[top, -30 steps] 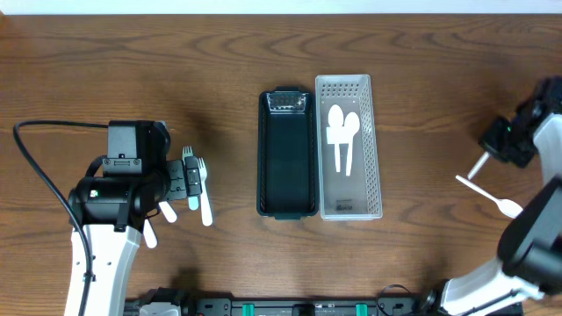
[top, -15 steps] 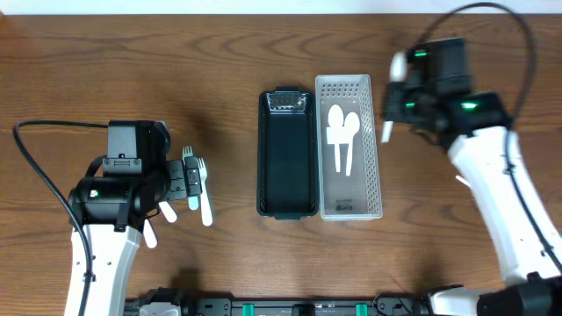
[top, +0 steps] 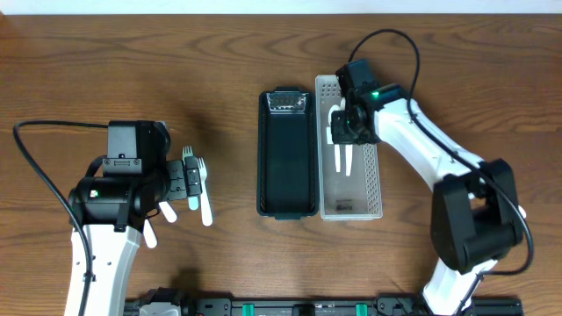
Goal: Pack container
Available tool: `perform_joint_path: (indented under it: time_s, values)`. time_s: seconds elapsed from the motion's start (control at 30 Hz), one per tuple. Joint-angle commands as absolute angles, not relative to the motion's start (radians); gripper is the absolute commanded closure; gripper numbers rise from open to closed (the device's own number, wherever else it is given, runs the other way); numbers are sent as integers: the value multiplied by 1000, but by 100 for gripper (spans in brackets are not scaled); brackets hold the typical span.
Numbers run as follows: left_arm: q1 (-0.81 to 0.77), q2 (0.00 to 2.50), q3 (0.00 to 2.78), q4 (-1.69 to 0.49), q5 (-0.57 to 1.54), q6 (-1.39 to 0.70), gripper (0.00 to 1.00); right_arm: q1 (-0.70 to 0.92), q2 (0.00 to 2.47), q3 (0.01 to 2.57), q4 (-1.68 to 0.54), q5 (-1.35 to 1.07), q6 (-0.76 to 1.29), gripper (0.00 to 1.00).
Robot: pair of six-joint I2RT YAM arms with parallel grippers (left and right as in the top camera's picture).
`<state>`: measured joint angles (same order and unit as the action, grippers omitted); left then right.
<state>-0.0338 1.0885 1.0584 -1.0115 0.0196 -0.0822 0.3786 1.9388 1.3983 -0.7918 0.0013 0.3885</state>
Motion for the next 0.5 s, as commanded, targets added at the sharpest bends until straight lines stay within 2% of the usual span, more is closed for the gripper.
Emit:
perform_joint_path:
  time_s: [0.0, 0.03, 0.07, 0.1, 0.23, 0.4, 0.47]
  values:
    - [-30, 1091, 1077, -1014, 19, -92, 2, 387, 1934, 1406, -788, 19, 402, 80]
    - [-30, 1091, 1077, -1014, 19, -92, 2, 387, 1927, 1409, -788, 18, 398, 67]
    - [-30, 1091, 1077, -1014, 19, -92, 2, 387, 1923, 1415, -789, 18, 391, 60]
    - [-30, 1091, 1077, -1014, 19, -92, 2, 387, 1917, 1422, -792, 18, 384, 59]
    - [-30, 1091, 1077, -1017, 19, -92, 2, 386, 1876, 1492, -846, 23, 353, 59]
    - [-30, 1091, 1077, -1017, 19, -92, 2, 344, 1772, 1632, -955, 90, 352, 67]
    - [-30, 1091, 1077, -1017, 19, -92, 2, 298, 1709, 1669, -972, 115, 389, 66]
